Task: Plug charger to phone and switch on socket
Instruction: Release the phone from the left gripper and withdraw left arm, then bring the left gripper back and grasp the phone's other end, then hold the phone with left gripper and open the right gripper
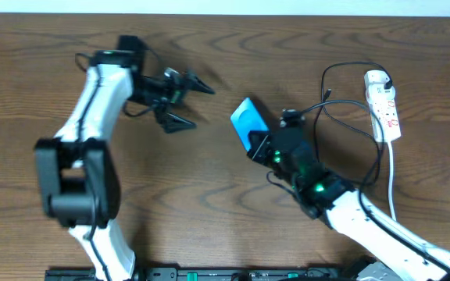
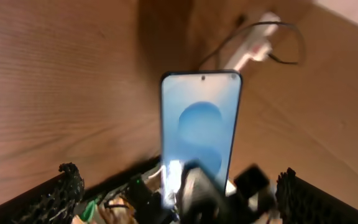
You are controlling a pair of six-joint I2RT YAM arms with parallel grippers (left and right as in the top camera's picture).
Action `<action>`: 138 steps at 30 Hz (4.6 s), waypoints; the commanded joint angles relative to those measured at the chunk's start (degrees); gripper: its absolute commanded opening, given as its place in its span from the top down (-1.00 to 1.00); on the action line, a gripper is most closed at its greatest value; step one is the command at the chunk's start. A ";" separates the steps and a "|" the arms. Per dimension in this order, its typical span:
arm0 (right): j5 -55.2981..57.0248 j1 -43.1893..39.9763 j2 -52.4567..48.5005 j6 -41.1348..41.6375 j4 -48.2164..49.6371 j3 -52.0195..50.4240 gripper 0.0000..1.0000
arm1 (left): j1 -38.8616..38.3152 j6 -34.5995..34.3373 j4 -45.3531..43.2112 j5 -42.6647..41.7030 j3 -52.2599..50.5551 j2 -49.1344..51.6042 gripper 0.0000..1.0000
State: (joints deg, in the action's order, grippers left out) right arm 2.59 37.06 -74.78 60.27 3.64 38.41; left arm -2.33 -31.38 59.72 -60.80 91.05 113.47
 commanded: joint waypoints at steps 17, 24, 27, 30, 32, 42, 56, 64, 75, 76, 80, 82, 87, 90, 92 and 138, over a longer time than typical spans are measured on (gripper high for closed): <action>-22.99 -9.73 1.18 -0.98 3.78 -1.20 0.98 | 12.66 15.04 22.29 48.28 -1.99 -45.66 -0.98; -30.42 -10.19 -5.99 1.09 15.72 -1.25 0.99 | 12.66 12.04 17.68 51.65 -12.35 -68.63 -0.99; -36.59 -11.41 -10.93 6.78 24.41 -1.25 0.98 | 12.66 8.52 14.34 51.63 -18.71 -77.70 -0.98; -43.10 -12.39 -16.24 11.89 34.34 -1.25 0.98 | 12.66 3.30 10.84 51.41 -24.55 -83.58 -0.96; -46.53 -12.90 -20.02 15.34 40.28 -1.25 0.99 | 12.66 -2.25 7.37 50.34 -28.92 -86.03 -0.95; -61.00 -19.45 -29.42 26.29 66.47 -3.39 0.98 | 12.66 -15.54 -26.01 21.86 -54.25 -80.52 -0.95; -48.15 -22.12 -29.38 33.57 84.30 -21.59 0.98 | 5.31 -22.99 -49.00 9.01 -60.57 -60.48 -0.96; -47.08 -21.57 -29.38 33.57 86.16 -19.76 0.98 | -1.16 -23.21 -49.24 8.98 -60.57 -52.87 -0.96; -47.08 -20.59 -29.38 35.60 85.50 -19.76 0.98 | -2.32 -36.52 -55.39 13.88 -60.57 -50.12 -0.96; -47.06 -20.28 -29.38 36.54 85.13 -19.76 0.98 | -2.64 -36.70 -57.07 13.90 -60.57 -50.12 -0.96; -47.06 -18.38 -29.38 44.17 83.95 -19.76 0.98 | -5.22 -36.68 -65.13 14.05 -60.57 -50.12 -0.97; -46.77 -17.05 -29.38 47.41 84.02 -19.76 0.98 | -6.69 -36.70 -66.55 15.32 -60.57 -50.12 -0.98; -44.35 -13.84 -29.38 49.64 83.97 -19.76 0.98 | -9.75 -38.34 -66.49 19.10 -60.57 -49.99 -0.87; -42.56 -11.78 -29.38 49.99 83.97 -19.76 0.98 | -11.47 -42.58 -66.55 21.22 -60.57 -49.90 -0.87; -41.51 -10.73 -29.38 51.60 83.73 -19.76 0.98 | -12.15 -43.98 -66.82 22.10 -60.57 -49.90 -0.87; -35.50 -3.52 -29.38 54.75 86.55 -19.74 0.98 | -17.92 -54.90 -71.23 34.93 -60.57 -49.48 -0.06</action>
State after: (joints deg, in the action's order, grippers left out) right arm -31.75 32.34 -104.62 116.90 88.55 17.96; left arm -20.10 -84.51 -10.81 -26.96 30.13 63.40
